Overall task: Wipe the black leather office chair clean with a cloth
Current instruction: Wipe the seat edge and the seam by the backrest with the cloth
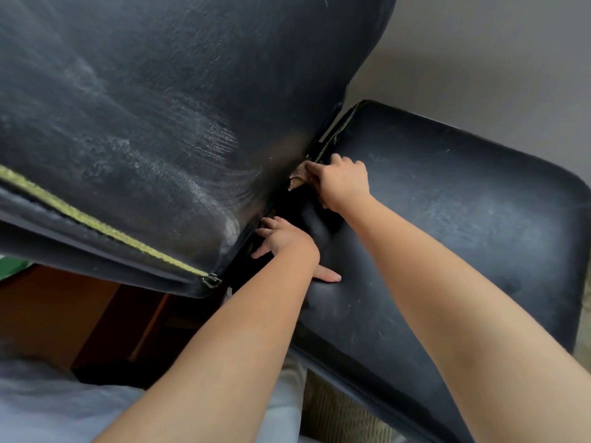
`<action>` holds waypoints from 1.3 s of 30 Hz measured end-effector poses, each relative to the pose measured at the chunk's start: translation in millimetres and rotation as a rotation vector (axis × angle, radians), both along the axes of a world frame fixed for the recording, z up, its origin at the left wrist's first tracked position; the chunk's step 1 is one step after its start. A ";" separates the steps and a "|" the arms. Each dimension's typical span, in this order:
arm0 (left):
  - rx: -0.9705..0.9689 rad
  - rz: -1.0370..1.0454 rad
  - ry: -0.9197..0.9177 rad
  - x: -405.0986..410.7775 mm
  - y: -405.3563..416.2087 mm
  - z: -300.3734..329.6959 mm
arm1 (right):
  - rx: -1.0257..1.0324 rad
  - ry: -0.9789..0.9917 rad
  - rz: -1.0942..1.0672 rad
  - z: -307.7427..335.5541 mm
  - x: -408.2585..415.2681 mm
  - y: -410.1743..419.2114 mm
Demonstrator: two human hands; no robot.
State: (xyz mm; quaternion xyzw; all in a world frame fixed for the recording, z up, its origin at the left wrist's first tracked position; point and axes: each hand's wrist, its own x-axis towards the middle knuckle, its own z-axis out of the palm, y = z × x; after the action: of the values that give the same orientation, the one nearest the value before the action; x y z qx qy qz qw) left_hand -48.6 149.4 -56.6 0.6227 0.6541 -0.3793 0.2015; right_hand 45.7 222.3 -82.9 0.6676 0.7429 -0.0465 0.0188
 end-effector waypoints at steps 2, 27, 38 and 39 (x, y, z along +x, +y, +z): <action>0.010 -0.021 0.000 -1.3 0.3 -2.9 | -0.007 0.032 -0.046 -0.6 -4.3 3.8; 0.009 0.017 -0.002 0.0 1.7 -5.5 | -0.016 0.115 -0.053 -2.8 -18.6 -20.6; 0.055 -0.031 0.018 -2.2 -2.4 -5.4 | -0.049 0.138 -0.106 1.4 -16.8 -11.1; 0.052 -0.017 0.017 -1.5 -1.6 -4.4 | -0.036 0.132 -0.075 -2.0 -15.4 -17.2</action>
State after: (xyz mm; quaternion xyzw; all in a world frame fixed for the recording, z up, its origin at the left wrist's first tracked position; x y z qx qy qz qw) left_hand -50.1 147.8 -61.0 0.6299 0.6602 -0.3691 0.1765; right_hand 30.3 205.1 -84.8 0.6898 0.7162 -0.1043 -0.0201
